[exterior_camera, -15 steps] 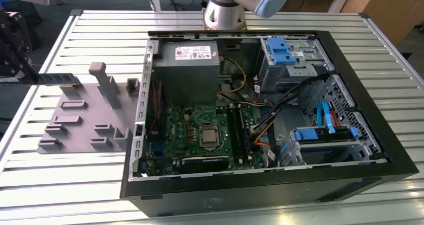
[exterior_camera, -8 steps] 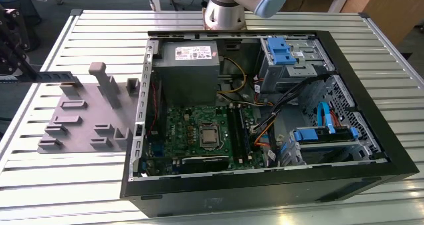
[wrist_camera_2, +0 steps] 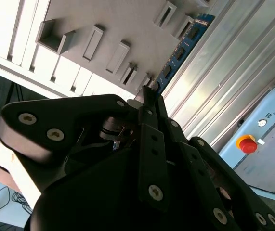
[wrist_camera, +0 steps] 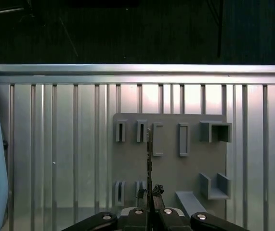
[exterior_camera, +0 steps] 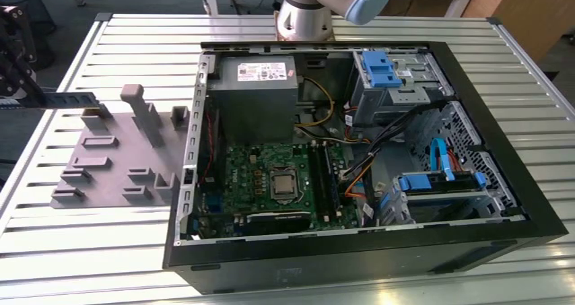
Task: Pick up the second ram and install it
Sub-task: 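Pick up the second ram and move it above second insertion slot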
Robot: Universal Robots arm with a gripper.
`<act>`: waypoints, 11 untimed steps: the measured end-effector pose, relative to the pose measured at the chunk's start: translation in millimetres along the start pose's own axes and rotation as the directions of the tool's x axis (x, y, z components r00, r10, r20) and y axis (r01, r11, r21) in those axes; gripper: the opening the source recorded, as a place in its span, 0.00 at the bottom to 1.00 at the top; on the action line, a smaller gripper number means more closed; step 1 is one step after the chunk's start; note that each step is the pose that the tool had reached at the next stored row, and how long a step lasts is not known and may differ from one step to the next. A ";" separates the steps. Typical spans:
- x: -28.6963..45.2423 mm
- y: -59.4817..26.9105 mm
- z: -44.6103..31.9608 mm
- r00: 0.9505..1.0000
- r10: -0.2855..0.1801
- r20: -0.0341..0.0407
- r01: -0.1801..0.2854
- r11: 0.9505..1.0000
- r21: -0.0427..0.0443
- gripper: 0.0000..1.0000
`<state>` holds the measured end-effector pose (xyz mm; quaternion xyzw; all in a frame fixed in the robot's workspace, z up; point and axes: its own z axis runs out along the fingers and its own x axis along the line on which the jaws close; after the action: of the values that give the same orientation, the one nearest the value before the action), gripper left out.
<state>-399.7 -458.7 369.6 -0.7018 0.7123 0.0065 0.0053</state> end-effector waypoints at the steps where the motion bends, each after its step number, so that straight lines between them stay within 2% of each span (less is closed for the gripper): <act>1: 0.0 0.0 -0.6 1.000 0.000 0.000 0.000 1.000 0.000 0.14; 11: -0.1 -2.8 -0.9 1.000 0.000 0.000 0.000 1.000 0.000 0.14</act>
<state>-396.9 -458.7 370.6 -0.7018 0.7123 0.0065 0.0053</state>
